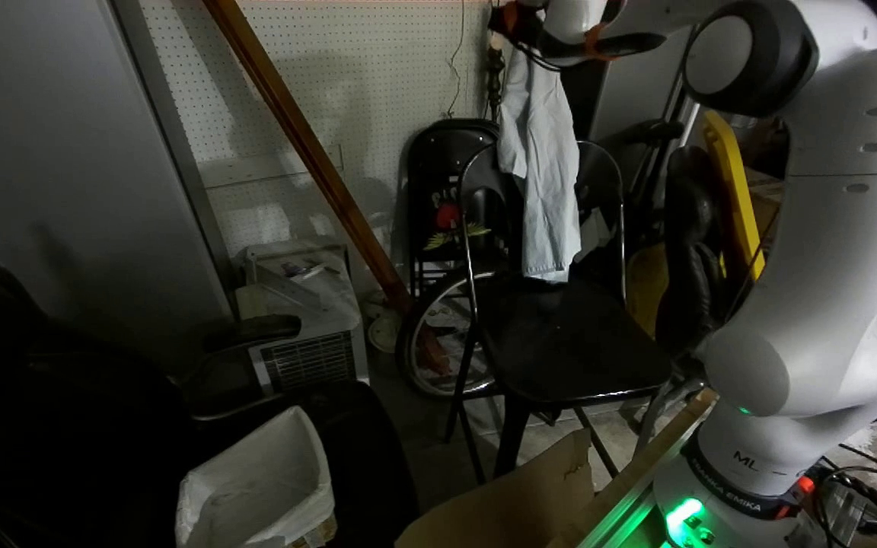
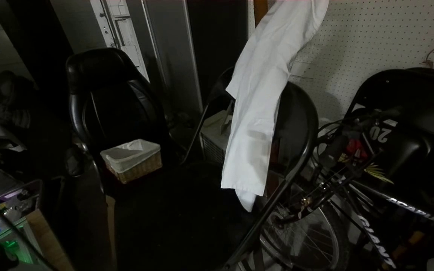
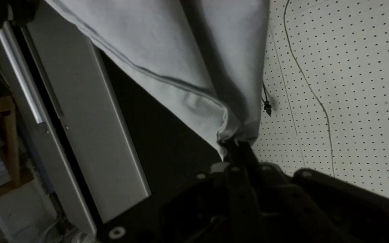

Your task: Lay the white object over the chair

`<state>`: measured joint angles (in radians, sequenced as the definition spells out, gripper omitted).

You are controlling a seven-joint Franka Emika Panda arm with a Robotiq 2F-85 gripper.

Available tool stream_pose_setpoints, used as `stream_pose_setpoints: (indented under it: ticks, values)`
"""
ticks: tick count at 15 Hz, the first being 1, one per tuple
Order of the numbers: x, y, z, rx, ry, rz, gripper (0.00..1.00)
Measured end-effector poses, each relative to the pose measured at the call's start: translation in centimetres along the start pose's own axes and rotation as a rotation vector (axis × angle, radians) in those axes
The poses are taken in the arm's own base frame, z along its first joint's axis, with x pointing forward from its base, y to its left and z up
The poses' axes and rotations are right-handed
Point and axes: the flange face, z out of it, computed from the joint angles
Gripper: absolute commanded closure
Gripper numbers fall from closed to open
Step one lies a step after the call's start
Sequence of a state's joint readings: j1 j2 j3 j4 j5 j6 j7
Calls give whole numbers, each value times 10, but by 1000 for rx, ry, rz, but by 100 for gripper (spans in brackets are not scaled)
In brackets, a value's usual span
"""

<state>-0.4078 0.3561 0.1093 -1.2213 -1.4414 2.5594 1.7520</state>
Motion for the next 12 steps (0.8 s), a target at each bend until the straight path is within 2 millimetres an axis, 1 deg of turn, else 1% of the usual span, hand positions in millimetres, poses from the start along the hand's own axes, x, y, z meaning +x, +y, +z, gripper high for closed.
stream_pose_setpoints:
  ticks: [2, 4, 8, 10, 12]
  values:
    - [-23, -18, 8, -49, 41, 28, 99]
    - [-33, -37, 10, -91, 70, 64, 99]
    - [-31, -63, 8, -168, 159, 132, 99]
    - [-27, -70, 8, -205, 200, 174, 99]
    - [-28, -72, 11, -242, 237, 218, 99]
